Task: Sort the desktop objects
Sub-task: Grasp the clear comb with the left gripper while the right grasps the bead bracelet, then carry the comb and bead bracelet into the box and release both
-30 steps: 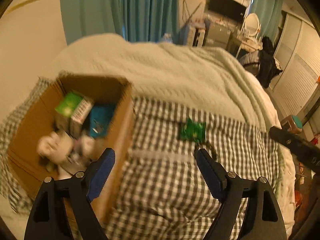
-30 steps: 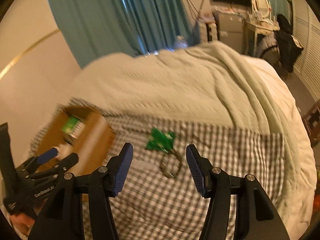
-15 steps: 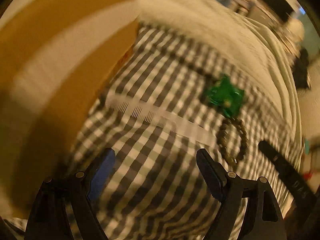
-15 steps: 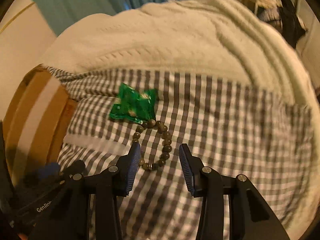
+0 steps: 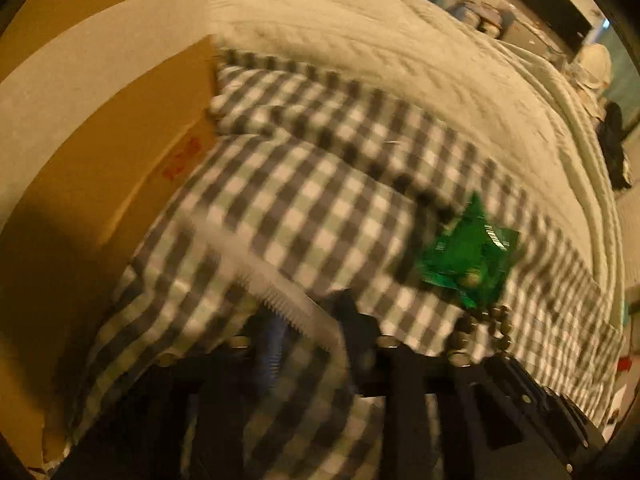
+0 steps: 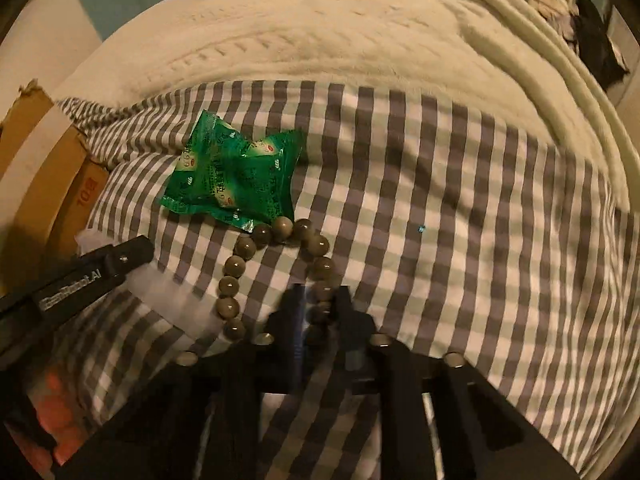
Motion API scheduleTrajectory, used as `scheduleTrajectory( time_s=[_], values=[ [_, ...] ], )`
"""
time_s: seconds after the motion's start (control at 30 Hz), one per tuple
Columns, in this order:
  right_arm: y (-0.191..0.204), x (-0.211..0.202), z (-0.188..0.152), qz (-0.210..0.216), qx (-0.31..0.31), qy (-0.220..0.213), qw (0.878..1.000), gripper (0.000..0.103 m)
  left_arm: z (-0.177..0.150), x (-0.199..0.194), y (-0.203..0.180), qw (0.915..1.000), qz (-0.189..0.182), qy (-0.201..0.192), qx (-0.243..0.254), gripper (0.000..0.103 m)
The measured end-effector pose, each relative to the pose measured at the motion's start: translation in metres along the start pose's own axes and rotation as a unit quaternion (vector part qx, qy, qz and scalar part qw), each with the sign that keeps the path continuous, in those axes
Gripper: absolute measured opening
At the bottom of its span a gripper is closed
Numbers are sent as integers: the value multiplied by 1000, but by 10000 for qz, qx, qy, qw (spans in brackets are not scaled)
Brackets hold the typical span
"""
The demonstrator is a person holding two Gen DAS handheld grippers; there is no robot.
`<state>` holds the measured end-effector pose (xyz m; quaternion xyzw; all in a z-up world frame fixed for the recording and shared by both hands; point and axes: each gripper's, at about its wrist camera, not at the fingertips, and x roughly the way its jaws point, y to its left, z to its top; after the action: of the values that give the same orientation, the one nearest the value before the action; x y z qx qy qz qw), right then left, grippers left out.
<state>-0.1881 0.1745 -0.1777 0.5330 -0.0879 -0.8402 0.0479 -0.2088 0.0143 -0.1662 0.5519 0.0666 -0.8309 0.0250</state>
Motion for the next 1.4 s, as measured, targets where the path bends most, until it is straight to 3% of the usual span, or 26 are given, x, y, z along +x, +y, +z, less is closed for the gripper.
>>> scheduleTrajectory(
  time_s=[0.1, 0.27, 0.4, 0.67, 0.77, 0.9, 1.1, 1.27, 1.4],
  values=[
    [-9, -4, 0, 117, 136, 14, 9998, 11, -1, -6, 1, 9996, -272, 77, -35, 15],
    [-14, -28, 2, 251, 309, -136, 9991, 11, -10, -29, 8, 9991, -400, -64, 89, 10],
    [-5, -62, 7, 285, 216, -372, 9987, 11, -14, -61, 15, 9984, -512, -182, 141, 3],
    [23, -150, 16, 350, 35, -842, 9958, 11, 4, -139, 14, 9934, -687, -714, 580, 3],
    [43, -194, 24, 284, -225, -1099, 9933, 11, 20, -180, 21, 9896, -835, -947, 684, 3],
    [83, -256, 41, 370, -551, -1492, 9866, 11, 43, -233, 36, 9854, -766, -1282, 813, 3],
    [166, -312, 70, 786, -1107, -1810, 9741, 11, 79, -287, 87, 9856, -372, -1463, 767, 3],
    [228, -306, 89, 1304, -1391, -1604, 9685, 11, 96, -300, 143, 9826, -86, -1720, 699, 3],
    [256, -271, 98, 1592, -1383, -1277, 9691, 11, 96, -272, 173, 9861, -64, -1556, 579, 3]
  ],
)
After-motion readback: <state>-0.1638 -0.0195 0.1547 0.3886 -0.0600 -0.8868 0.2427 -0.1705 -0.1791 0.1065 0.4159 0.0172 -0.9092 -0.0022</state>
